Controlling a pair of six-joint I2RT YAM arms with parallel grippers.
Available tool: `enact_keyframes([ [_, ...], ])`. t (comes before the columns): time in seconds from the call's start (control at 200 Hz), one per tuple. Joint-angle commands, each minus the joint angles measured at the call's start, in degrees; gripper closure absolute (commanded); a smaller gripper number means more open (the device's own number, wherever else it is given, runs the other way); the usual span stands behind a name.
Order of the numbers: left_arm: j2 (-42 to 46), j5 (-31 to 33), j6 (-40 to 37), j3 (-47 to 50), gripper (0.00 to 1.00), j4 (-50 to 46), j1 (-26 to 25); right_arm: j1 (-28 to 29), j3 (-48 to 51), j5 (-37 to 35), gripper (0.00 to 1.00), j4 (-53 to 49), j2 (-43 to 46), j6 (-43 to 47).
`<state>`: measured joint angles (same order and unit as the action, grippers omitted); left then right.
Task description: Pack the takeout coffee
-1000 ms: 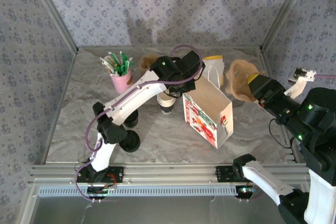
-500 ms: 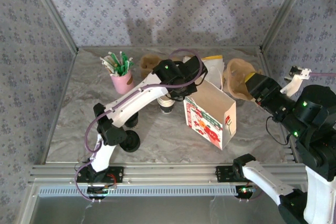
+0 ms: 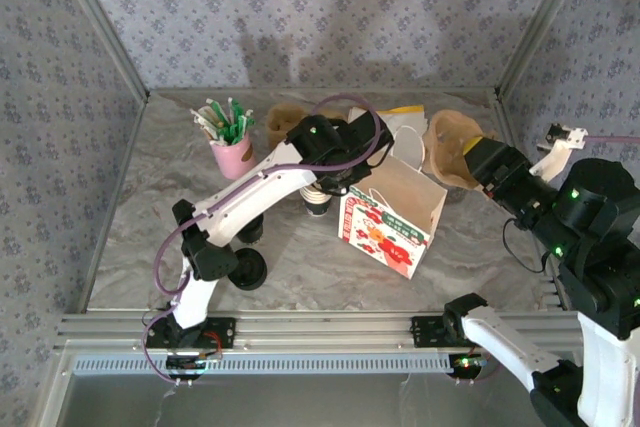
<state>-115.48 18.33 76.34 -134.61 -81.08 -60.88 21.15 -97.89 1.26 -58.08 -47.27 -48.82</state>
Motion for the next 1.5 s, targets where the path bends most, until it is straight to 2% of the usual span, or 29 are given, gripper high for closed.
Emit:
enact_keyframes([
  [0.0, 1.05, 0.72, 1.65, 0.21, 0.81, -1.45, -0.64, 0.35, 0.31, 0.19, 0.56, 1.32, 0.29, 1.08],
  [0.26, 2.39, 0.77, -0.27, 0.05, 0.6, -0.22, -0.91, 0.31, -0.35, 1.63, 0.56, 0.7, -0.61, 0.67],
  [0.465, 5.5, 3.9, -7.53, -0.58, 0.49, 2.36, -1.06, 0.38, -1.23, 2.31, 0.57, -0.2, -2.12, -0.56],
  [0.745, 10.83, 13.13, -15.64, -0.76, 0.46, 2.58, -1.43, 0.3, -1.68, 2.76, 0.59, -0.42, -4.84, -2.06],
  [0.914, 15.68, 21.03, -21.89, 2.99, 0.43, 5.15, -1.35, 0.37, -1.82, 3.19, 0.6, -1.29, -6.03, -3.02],
  [1.009, 18.29, 23.01, -25.6, 6.26, 0.41, 8.4, -0.63, 0.54, -1.4, 3.93, 0.61, -1.76, -6.93, -3.43],
  [1.244, 24.23, 19.64, -29.33, 17.13, 0.41, 17.3, 3.73, 3.3, 0.13, 2.09, 0.62, -2.0, -9.79, -4.16],
  [1.494, 27.15, 14.19, -31.5, 25.4, 0.41, 22.8, 8.09, 11.89, 0.74, -7.8, 0.62, -3.34, -13.56, -4.42],
])
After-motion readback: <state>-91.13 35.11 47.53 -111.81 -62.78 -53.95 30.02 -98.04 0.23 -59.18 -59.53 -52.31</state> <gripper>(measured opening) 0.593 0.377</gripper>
